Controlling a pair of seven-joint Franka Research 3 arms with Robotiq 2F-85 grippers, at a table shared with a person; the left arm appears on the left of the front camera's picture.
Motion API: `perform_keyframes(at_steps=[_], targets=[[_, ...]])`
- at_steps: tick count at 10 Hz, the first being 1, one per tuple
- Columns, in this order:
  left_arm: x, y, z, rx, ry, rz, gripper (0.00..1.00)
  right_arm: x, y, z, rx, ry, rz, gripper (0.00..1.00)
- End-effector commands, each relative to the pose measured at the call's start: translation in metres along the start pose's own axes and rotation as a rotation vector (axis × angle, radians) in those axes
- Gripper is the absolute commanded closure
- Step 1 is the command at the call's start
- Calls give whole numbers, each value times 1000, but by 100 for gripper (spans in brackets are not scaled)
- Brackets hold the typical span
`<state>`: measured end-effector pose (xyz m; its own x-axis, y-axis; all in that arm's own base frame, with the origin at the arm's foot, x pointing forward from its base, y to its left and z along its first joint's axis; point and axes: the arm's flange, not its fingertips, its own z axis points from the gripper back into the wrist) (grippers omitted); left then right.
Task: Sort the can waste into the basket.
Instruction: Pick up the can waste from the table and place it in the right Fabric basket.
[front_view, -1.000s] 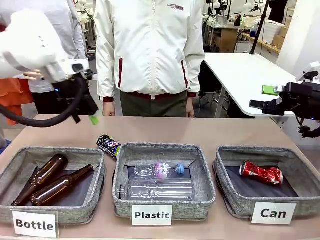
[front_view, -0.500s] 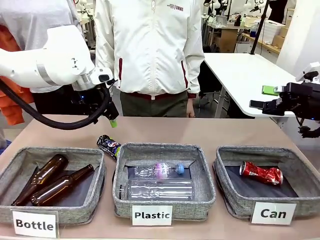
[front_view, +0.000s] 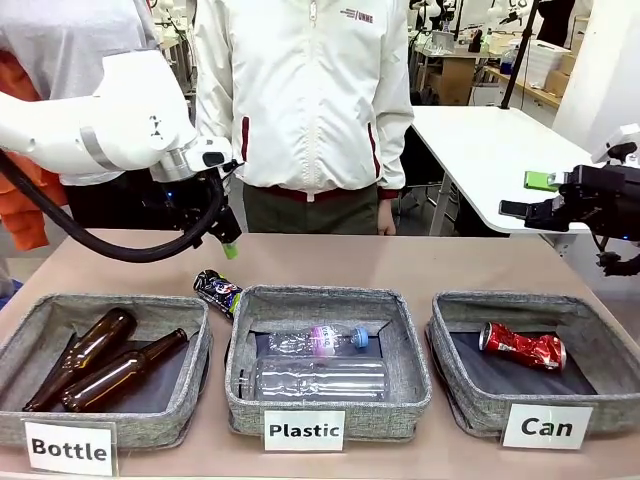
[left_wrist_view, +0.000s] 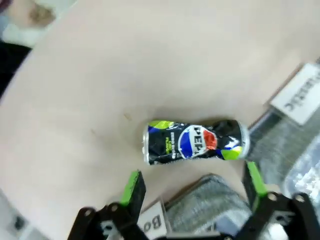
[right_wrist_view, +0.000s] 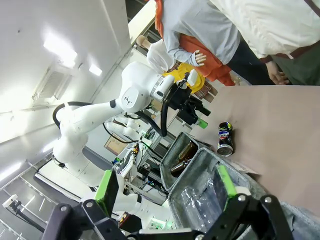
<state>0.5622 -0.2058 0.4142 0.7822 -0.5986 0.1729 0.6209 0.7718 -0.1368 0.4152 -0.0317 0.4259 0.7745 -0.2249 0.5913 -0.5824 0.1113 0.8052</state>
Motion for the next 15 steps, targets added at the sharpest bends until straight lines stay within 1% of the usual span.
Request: perform_keyframes(at_steps=[1,2,3,4,5,6,7,8,9,10,12,13,15], targets=[[18,8,-3,-32,-5,-482,0,3,2,3,6,12,4,0],[13,8,-4,-57,-16,-687,0,3,2,3,6,12,4,0],[9,8,-5,-21,-48,-870,0,3,2,3,6,12,4,0],[4,7,-9,-4,-28,-1002,0,3,2,3,6,12,4,0],[0,5,-16,-38,101,-1226,0,3,2,3,6,12,4,0],[-2,5,-20,-44,156,-1382,0,3,2,3,6,12,4,0],[-3,6,-21,-87,168,-1493,0,3,2,3,6,12,4,0],[-6,4,-22,-127,150,-1561,0,3,2,3,6,12,4,0],[-10,-2,-25,-94,114,-1565,0,3,2,3,6,12,4,0],[-13,-10,-31,-85,99,-1584,0,3,2,3,6,12,4,0],[-15,-12,-40,-84,117,-1536,0,3,2,3,6,12,4,0],[-12,-14,-46,-66,154,-1532,0,3,2,3,6,12,4,0],[-11,-14,-51,-60,173,-1523,0,3,2,3,6,12,4,0]])
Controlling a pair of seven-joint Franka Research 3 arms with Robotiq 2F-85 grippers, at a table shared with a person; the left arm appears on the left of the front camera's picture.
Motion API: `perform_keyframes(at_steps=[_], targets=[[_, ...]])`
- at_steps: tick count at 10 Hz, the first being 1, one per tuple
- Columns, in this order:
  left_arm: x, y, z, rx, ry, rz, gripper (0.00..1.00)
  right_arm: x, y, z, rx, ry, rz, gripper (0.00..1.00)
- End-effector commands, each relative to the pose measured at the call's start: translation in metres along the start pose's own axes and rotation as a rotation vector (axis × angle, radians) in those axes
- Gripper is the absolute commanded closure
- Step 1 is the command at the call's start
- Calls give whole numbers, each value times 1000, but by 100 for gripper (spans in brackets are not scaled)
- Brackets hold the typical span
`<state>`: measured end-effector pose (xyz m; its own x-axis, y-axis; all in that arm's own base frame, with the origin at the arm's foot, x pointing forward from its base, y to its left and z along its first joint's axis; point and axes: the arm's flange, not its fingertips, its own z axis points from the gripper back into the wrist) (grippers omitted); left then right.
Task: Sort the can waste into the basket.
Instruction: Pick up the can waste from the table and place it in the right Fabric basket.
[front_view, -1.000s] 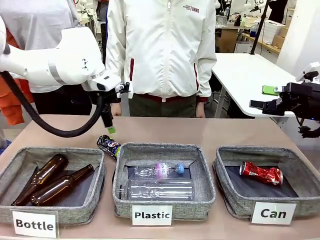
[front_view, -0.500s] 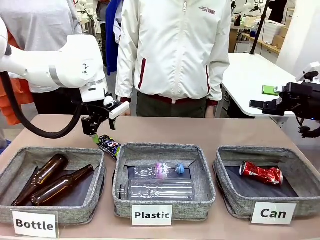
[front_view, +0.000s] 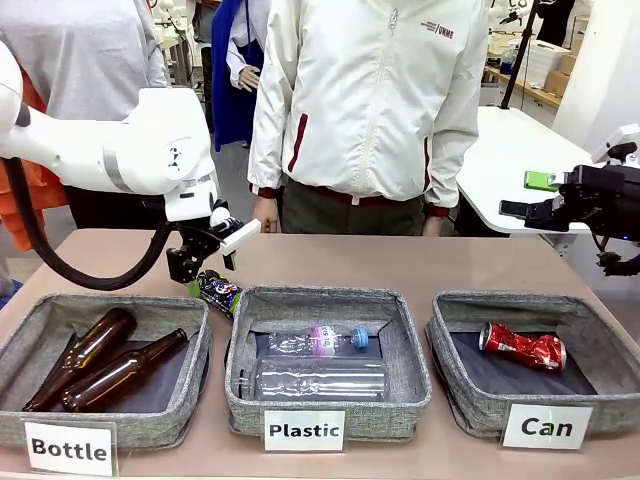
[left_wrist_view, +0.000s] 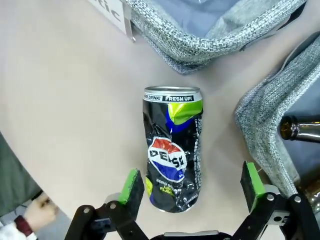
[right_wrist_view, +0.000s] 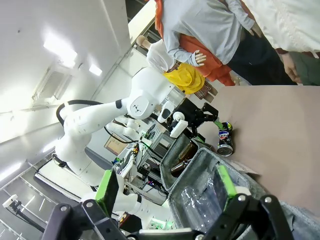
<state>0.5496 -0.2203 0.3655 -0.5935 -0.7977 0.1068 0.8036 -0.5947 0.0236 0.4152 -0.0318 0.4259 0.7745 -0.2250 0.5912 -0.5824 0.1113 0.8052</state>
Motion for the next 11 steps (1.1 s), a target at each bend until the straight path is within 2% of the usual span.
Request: perform_keyframes(at_steps=[1,5,9,10,11], targets=[[8,1,-13,-11,59,16,0,3,2,3,6,12,4,0],[5,20,-51,-57,86,93,0,3,2,3,6,12,4,0],[10,31,-66,-94,106,119,0,3,2,3,6,12,4,0],[11,32,-64,-85,103,121,44,3,2,3,6,12,4,0],[10,32,-63,-80,101,129,57,3,2,3,6,12,4,0]])
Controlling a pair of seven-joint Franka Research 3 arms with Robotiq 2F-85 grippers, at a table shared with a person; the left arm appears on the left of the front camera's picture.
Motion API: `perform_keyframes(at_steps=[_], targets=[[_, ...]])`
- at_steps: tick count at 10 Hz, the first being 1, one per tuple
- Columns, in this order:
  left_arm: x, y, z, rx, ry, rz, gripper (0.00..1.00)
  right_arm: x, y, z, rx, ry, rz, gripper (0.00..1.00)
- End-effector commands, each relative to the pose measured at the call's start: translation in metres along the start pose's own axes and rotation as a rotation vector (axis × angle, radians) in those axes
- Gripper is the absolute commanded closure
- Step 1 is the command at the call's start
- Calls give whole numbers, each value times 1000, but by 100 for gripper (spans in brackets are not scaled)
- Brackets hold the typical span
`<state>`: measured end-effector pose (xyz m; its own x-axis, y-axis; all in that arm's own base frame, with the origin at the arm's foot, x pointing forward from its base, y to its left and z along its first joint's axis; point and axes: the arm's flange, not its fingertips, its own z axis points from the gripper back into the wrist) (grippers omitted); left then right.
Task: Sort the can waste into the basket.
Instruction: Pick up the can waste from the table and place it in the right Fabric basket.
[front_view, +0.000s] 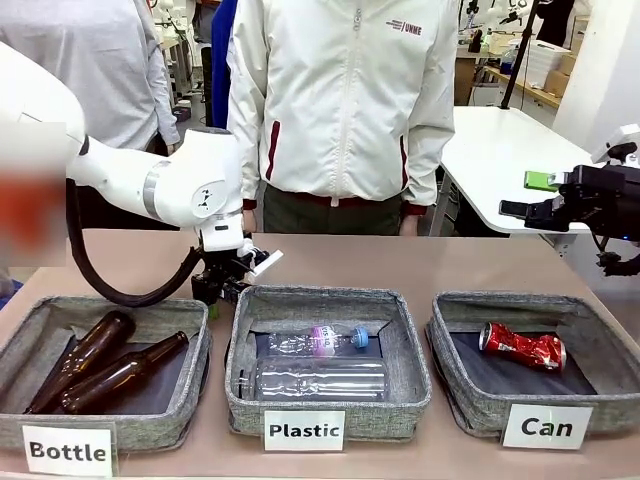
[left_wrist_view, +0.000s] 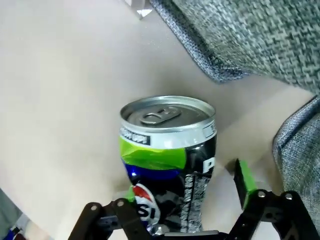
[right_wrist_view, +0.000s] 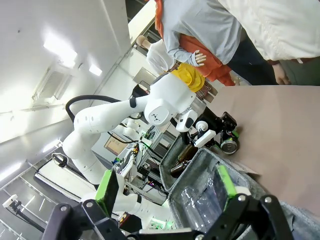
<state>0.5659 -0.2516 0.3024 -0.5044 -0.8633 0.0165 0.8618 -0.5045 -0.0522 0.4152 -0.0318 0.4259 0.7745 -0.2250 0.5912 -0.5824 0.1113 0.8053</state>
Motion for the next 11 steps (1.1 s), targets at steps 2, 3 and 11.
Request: perform_keyframes(at_steps=[2,3,11], targets=[[0,3,3,-2,3,24,100,3,2,3,6,12,4,0],[0,3,4,7,-5,32,100,3,2,3,6,12,4,0],[-42,-71,124,117,-257,390,100,3,2,3,6,12,4,0]])
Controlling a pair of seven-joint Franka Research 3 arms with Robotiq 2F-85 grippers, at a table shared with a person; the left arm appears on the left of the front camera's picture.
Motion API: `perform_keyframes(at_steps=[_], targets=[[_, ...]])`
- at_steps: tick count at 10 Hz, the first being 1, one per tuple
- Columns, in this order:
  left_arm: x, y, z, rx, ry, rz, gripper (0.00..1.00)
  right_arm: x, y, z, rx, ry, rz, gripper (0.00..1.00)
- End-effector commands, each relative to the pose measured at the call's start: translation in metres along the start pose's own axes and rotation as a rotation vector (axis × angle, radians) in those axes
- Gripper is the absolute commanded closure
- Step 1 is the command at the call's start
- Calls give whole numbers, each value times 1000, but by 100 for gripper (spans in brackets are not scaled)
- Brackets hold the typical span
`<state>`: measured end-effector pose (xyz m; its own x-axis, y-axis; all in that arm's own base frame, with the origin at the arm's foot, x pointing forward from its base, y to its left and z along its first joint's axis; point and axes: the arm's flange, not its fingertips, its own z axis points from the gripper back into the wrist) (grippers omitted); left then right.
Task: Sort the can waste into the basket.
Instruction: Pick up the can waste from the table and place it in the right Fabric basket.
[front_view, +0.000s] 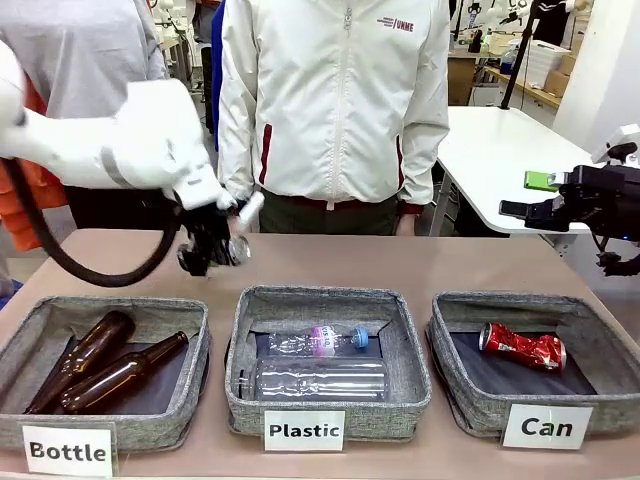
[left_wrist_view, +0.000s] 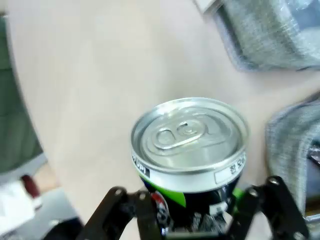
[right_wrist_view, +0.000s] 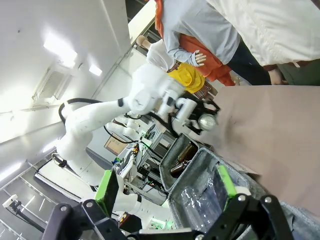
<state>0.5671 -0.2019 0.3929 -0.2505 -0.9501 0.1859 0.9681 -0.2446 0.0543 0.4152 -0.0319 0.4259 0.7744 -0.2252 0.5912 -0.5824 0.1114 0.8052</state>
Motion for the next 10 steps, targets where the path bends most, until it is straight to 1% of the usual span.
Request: perform_keyframes(at_steps=[1,2,3,4,5,6,7,8,9,10], targets=[[-8,-62,70,-52,-96,177,89,3,2,2,6,13,4,0],[-12,-89,93,-54,-107,195,89,3,2,2,6,13,4,0],[-16,-116,107,-93,-96,190,89,3,2,2,6,13,4,0],[-22,-141,115,-79,-82,264,89,3,2,2,6,13,4,0],[-26,-170,116,-118,-68,291,89,3,2,2,6,13,4,0],[-30,-190,110,-95,-65,353,89,3,2,2,6,13,4,0],[-38,-197,100,-90,-61,432,89,3,2,2,6,13,4,0],[-52,-192,89,-92,-86,481,89,3,2,2,6,13,4,0],[-38,-190,112,-116,-83,354,89,3,2,2,6,13,4,0],[-38,-190,112,-116,-83,354,89,3,2,2,6,13,4,0]])
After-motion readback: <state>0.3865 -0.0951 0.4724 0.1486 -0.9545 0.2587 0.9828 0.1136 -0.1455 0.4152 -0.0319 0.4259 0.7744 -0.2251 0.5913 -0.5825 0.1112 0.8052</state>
